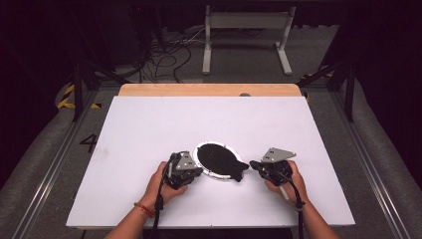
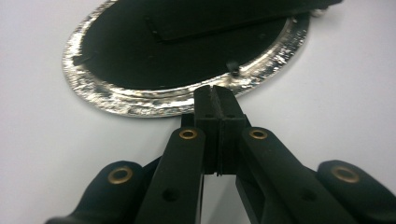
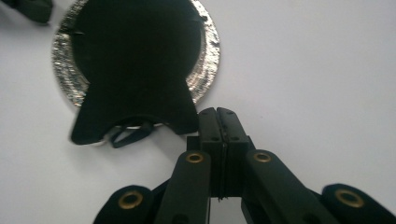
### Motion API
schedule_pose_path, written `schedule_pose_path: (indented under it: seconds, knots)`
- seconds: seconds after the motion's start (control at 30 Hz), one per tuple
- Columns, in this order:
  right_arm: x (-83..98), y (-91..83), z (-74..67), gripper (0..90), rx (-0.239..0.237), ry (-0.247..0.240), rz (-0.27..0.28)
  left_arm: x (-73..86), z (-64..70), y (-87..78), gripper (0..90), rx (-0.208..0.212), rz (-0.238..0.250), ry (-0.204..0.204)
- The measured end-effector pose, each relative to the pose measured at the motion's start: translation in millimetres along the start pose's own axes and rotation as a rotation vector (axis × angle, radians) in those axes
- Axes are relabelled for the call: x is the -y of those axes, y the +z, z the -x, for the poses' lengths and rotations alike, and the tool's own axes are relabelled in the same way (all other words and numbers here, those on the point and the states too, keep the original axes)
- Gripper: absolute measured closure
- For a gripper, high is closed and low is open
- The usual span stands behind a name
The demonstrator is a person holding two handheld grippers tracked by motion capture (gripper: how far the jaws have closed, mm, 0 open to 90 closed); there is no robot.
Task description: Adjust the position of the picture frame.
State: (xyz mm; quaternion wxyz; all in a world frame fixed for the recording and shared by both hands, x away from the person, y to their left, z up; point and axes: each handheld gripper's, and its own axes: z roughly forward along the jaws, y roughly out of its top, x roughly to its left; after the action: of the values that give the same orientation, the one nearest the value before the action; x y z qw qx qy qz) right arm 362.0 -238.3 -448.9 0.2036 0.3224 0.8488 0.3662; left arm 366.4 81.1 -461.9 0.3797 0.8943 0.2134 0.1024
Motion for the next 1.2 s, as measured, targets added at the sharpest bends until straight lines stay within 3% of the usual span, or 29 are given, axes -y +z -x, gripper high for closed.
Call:
schedule_pose_path:
  seconds: [0.2,0.5,0.93,1.2]
  knots:
    - [2.1,11.3,0.5,90.0,-0.001,-0.008,-0.027,-1.5,1.8,4.8,89.7,0.015,0.002,0.005]
    - [3.8,8.1,2.3,90.0,-0.033,0.003,-0.034,-3.2,1.6,6.5,89.9,-0.002,0.001,0.006]
    - [4.0,3.9,-4.3,90.0,-0.055,-0.033,-0.035,-2.7,-6.6,6.6,89.9,-0.029,0.002,-0.003]
    - [5.1,1.2,-11.4,90.0,-0.104,-0.044,-0.041,-2.0,-14.0,6.5,89.6,-0.042,0.003,-0.014]
